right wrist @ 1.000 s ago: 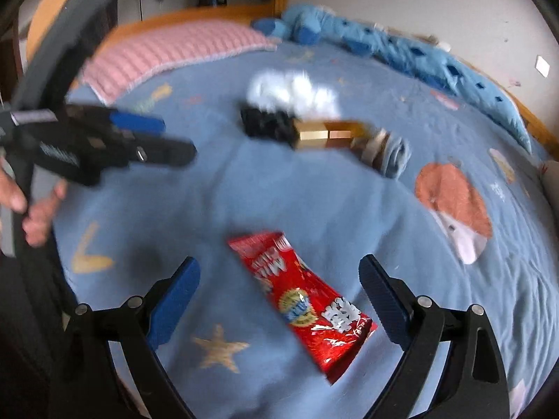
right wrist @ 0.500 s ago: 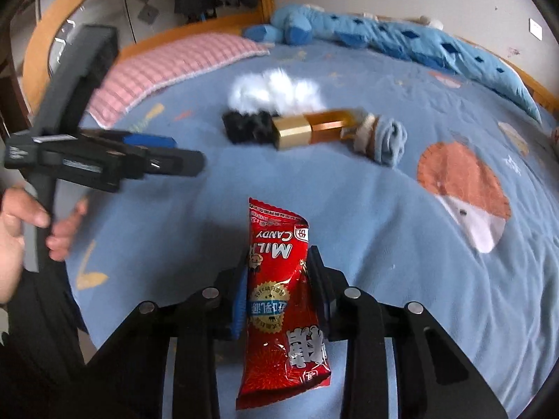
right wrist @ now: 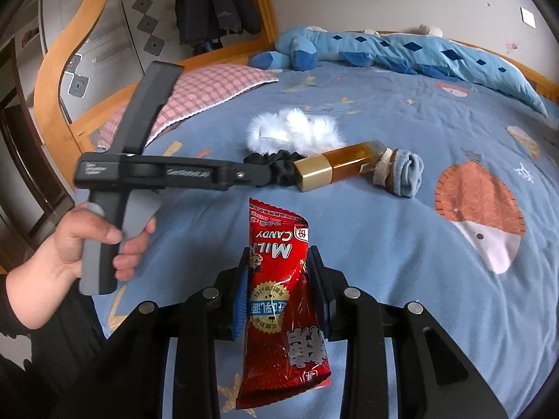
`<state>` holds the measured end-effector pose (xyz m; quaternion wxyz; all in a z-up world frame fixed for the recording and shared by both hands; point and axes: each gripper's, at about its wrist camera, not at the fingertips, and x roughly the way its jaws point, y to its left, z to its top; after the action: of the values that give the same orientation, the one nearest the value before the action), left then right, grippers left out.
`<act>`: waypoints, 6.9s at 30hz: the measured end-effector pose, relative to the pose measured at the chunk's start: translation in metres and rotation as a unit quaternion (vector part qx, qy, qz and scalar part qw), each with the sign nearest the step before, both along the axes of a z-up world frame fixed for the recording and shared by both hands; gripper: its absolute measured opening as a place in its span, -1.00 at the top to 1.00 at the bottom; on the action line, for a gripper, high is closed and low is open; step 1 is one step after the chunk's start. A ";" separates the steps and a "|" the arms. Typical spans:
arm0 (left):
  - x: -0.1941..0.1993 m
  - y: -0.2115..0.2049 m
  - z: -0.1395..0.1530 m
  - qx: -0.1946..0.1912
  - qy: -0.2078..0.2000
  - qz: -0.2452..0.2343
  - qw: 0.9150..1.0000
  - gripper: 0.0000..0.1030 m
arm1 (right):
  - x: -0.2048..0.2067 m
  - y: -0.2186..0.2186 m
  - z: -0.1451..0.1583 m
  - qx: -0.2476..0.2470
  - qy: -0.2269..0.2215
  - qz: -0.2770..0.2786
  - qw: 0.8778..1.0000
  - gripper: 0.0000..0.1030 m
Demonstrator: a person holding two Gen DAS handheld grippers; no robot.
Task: Collect trash
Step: 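Grasp the black scrunchie with the left tool while the right holds the candy wrapper, then carry the scrunchie and candy wrapper to the yellow bin and open both tools, then move both open tools back over the bed toward the white fluffy item, then grasp the white fluffy item with the left tool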
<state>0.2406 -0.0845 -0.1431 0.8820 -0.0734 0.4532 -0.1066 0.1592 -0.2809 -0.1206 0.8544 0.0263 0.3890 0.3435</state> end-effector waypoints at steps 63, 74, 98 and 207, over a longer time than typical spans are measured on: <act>-0.286 -0.190 0.074 -0.055 -0.061 -0.380 0.921 0.64 | -0.271 -0.154 0.063 -0.008 -0.044 -0.256 0.966 0.37; -0.363 -0.291 0.042 -0.042 -0.016 -0.503 0.863 0.64 | -0.381 -0.233 0.036 -0.010 0.004 -0.372 0.928 0.37; -0.427 -0.382 -0.034 0.043 0.053 -0.574 0.816 -0.69 | -0.489 -0.312 -0.028 -0.014 0.098 -0.504 0.858 -0.38; 0.073 0.007 -0.008 0.002 -0.002 -0.066 0.998 -0.02 | 0.062 0.001 0.016 0.045 0.005 -0.160 0.986 -0.84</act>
<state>0.3135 -0.0772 -0.1513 0.8743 -0.0409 0.4552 -0.1637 0.2215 -0.2799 -0.1042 0.8942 0.1287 0.3682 0.2197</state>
